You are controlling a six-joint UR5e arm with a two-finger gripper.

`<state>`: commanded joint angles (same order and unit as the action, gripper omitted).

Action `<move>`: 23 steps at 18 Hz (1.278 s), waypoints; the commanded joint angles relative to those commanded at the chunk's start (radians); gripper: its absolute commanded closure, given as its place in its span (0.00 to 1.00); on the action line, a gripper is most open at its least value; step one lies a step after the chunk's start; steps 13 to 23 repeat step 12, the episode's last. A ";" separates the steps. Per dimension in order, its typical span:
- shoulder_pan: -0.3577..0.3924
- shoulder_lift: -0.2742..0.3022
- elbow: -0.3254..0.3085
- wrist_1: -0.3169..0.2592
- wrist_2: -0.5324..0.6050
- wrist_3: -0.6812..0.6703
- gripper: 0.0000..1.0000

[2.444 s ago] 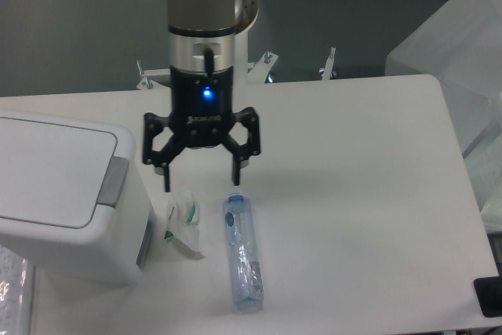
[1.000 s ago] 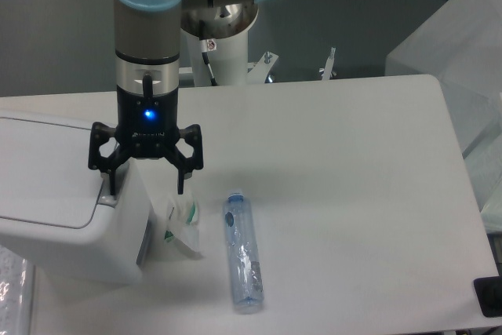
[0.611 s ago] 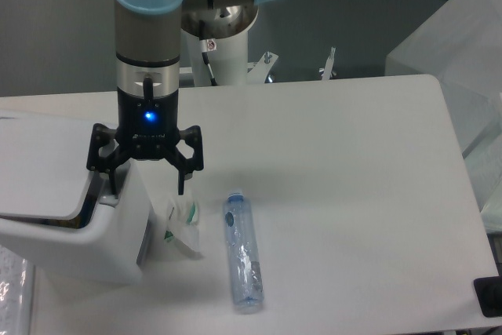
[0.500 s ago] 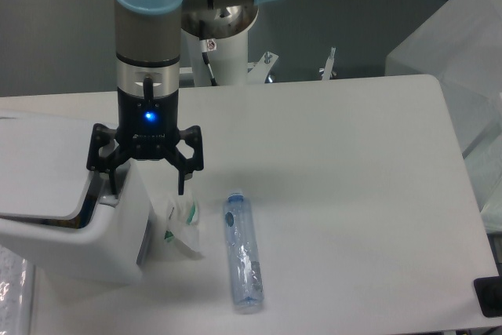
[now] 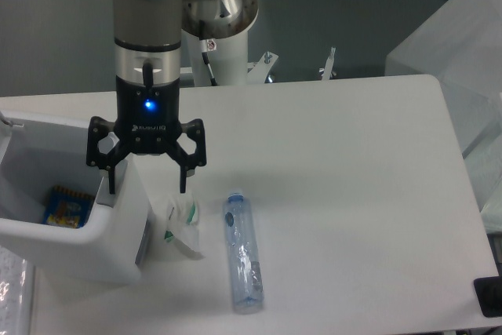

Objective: Open the trash can
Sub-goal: 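Push the lid edge down to tip the lid open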

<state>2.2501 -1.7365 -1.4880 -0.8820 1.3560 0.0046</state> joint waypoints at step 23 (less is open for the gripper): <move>0.098 -0.063 0.083 0.026 0.132 0.159 0.00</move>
